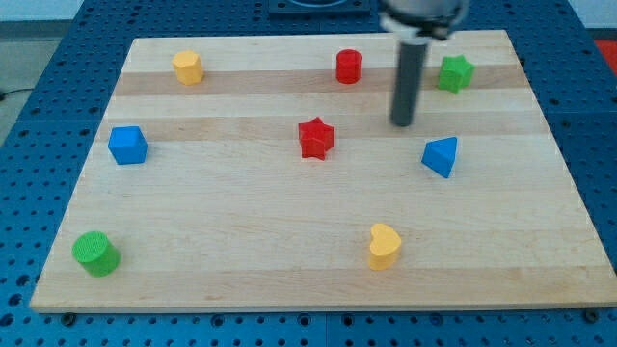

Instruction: Move the green star to the top right of the red star

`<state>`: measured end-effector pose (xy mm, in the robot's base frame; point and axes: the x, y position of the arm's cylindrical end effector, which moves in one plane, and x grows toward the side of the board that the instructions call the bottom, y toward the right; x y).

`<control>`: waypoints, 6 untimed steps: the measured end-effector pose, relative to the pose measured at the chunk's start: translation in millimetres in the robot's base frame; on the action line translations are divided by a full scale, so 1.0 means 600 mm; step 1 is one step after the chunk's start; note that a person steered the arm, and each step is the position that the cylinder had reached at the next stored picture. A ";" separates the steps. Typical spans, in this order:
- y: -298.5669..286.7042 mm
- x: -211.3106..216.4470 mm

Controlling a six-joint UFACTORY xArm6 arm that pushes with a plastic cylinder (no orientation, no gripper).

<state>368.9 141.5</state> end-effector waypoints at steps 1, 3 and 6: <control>0.116 -0.050; 0.166 -0.167; 0.081 -0.073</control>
